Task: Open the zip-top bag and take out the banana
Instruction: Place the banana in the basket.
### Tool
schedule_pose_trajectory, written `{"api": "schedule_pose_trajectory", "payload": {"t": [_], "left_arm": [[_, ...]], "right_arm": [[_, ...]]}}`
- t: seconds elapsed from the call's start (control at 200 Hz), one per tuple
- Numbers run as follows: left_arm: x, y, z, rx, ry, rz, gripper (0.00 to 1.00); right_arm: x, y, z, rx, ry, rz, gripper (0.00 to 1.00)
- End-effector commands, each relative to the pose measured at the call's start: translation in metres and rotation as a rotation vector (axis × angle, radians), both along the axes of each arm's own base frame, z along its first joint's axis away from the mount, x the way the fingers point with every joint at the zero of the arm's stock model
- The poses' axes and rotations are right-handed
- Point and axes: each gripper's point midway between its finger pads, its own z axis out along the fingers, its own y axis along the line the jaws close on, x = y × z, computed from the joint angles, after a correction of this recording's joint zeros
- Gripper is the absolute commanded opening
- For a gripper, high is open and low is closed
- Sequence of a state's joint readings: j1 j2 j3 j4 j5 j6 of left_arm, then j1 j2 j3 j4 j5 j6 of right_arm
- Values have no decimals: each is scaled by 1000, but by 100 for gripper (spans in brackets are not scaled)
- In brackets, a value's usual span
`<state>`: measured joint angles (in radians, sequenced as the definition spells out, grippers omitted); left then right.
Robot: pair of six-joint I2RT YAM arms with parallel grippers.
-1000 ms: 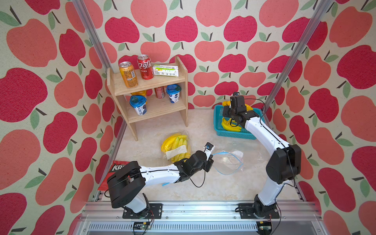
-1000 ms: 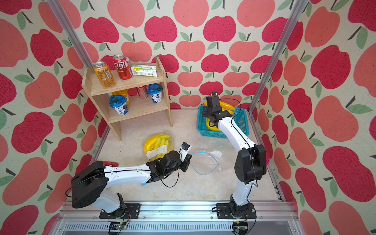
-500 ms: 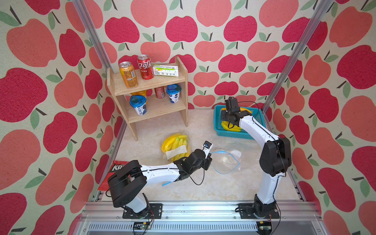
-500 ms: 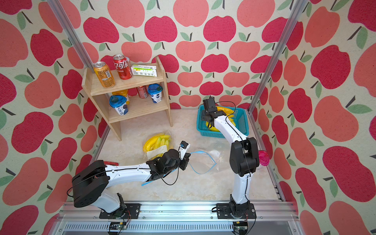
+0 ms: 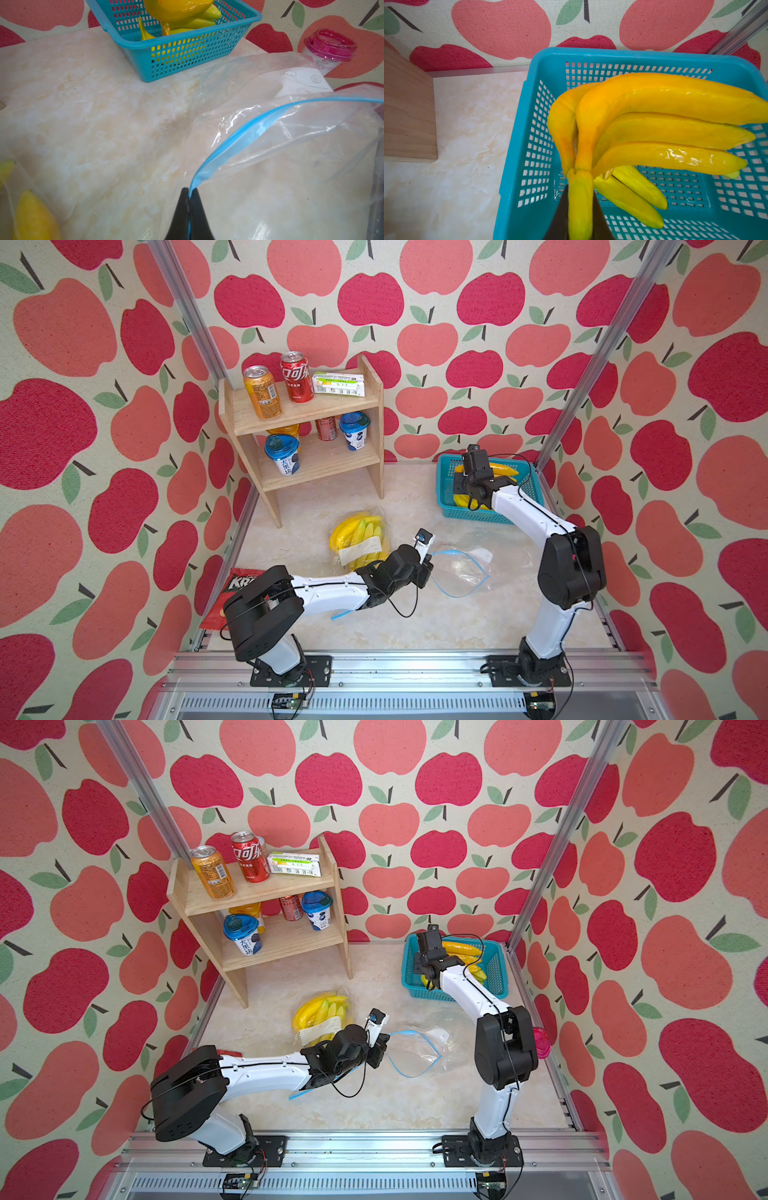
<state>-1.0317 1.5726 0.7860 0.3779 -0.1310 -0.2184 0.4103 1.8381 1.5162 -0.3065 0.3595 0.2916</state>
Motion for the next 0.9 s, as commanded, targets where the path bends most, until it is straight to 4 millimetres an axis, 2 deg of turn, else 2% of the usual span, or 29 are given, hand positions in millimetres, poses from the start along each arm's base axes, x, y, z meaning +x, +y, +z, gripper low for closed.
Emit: {"api": "schedule_pose_trajectory", "payload": {"t": [0.0, 0.115, 0.26, 0.6, 0.895], "left_arm": [[1, 2, -1, -5, 13, 11, 2], [1, 1, -3, -3, 19, 12, 2], [3, 1, -5, 1, 23, 15, 2], [6, 1, -13, 19, 38, 20, 2], [8, 2, -14, 17, 45, 27, 2]], "right_arm": [[14, 2, 55, -15, -171, 13, 0], [23, 1, 67, -38, -205, 18, 0], [34, -1, 68, -58, -213, 16, 0], [67, -21, 29, -72, -205, -10, 0], [63, -31, -5, -72, -162, -66, 0]]}}
